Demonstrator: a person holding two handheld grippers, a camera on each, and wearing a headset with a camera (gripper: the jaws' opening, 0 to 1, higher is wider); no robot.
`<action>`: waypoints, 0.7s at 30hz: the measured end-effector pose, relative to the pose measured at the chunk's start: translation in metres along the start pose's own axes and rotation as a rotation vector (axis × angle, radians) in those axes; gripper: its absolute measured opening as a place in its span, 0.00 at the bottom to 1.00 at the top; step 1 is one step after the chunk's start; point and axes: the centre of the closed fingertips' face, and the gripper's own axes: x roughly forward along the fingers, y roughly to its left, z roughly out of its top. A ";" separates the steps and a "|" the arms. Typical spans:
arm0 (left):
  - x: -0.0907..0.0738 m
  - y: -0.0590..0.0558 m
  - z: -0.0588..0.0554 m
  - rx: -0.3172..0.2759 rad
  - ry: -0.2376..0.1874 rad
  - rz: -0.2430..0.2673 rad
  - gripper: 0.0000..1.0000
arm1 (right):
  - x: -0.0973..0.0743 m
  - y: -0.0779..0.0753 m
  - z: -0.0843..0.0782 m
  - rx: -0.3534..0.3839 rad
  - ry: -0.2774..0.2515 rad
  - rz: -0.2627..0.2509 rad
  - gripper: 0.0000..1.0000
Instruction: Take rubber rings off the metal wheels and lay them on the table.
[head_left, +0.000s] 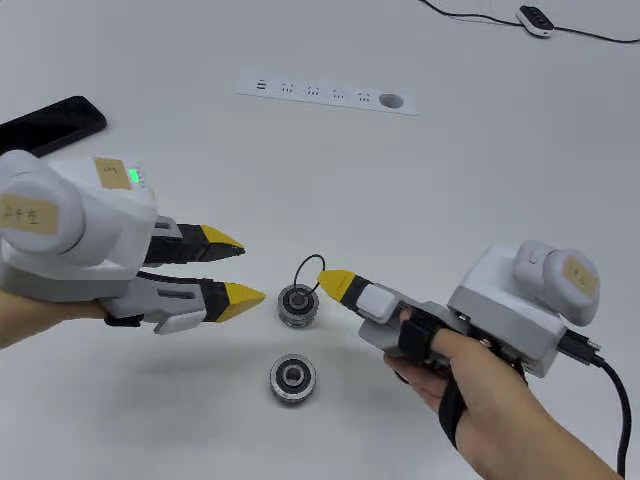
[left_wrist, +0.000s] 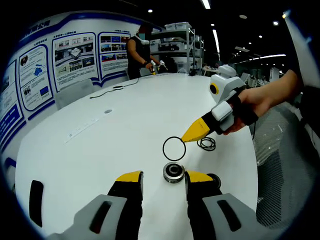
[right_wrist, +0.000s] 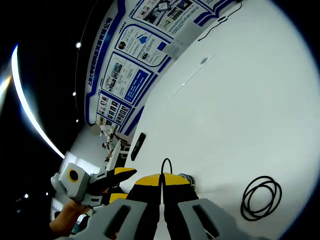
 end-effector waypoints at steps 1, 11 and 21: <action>-0.003 0.000 0.002 -0.003 -0.009 0.007 0.37 | -0.006 -0.003 0.004 0.005 -0.014 -0.010 0.02; -0.026 -0.008 0.025 -0.032 -0.103 0.033 0.51 | -0.050 -0.042 0.009 0.115 -0.101 -0.097 0.02; -0.048 -0.005 0.029 -0.040 -0.129 0.083 0.60 | -0.076 -0.074 -0.009 0.235 -0.133 -0.168 0.02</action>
